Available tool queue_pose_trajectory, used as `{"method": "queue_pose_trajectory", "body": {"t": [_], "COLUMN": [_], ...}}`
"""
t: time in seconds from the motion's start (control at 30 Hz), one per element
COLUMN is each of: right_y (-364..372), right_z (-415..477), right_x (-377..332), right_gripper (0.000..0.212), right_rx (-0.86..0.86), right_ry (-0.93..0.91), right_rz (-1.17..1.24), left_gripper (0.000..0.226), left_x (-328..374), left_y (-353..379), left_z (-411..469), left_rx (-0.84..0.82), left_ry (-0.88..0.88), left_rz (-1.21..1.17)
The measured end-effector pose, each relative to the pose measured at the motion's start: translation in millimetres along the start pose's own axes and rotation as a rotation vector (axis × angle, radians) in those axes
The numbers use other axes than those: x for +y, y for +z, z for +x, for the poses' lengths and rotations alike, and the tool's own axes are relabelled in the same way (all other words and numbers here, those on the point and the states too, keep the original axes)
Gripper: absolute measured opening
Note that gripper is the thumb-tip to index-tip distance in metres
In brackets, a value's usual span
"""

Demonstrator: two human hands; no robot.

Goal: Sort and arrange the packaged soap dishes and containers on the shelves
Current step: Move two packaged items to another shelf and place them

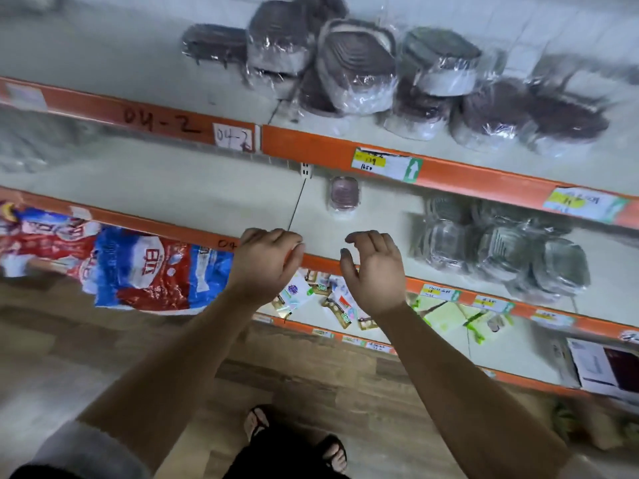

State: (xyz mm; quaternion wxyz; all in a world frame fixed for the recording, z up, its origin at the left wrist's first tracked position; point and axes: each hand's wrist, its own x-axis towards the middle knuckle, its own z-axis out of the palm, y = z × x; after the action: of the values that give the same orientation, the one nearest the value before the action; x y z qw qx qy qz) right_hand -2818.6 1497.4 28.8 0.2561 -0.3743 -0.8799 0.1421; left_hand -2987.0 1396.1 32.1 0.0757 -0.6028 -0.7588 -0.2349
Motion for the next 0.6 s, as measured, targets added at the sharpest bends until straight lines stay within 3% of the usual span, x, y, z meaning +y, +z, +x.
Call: {"method": "queue_pose_trajectory", "body": {"t": [0.2, 0.33, 0.6], "right_y": [-8, -2, 21], "right_z": [41, 82, 141], "right_x": [-71, -125, -205], "right_gripper": [0.021, 0.034, 0.03], "right_rx": [0.075, 0.129, 0.24], "right_ry": [-0.118, -0.219, -0.212], "right_rz": [0.076, 0.092, 0.029], "left_gripper": [0.037, 0.042, 0.037], "left_x": [-41, -90, -185], "left_y": [-78, -118, -172], "left_z": [-1, 9, 38], "left_rx": [0.141, 0.198, 0.251], "left_ry": [-0.109, -0.14, -0.062], "left_rz": [0.047, 0.05, 0.061]}}
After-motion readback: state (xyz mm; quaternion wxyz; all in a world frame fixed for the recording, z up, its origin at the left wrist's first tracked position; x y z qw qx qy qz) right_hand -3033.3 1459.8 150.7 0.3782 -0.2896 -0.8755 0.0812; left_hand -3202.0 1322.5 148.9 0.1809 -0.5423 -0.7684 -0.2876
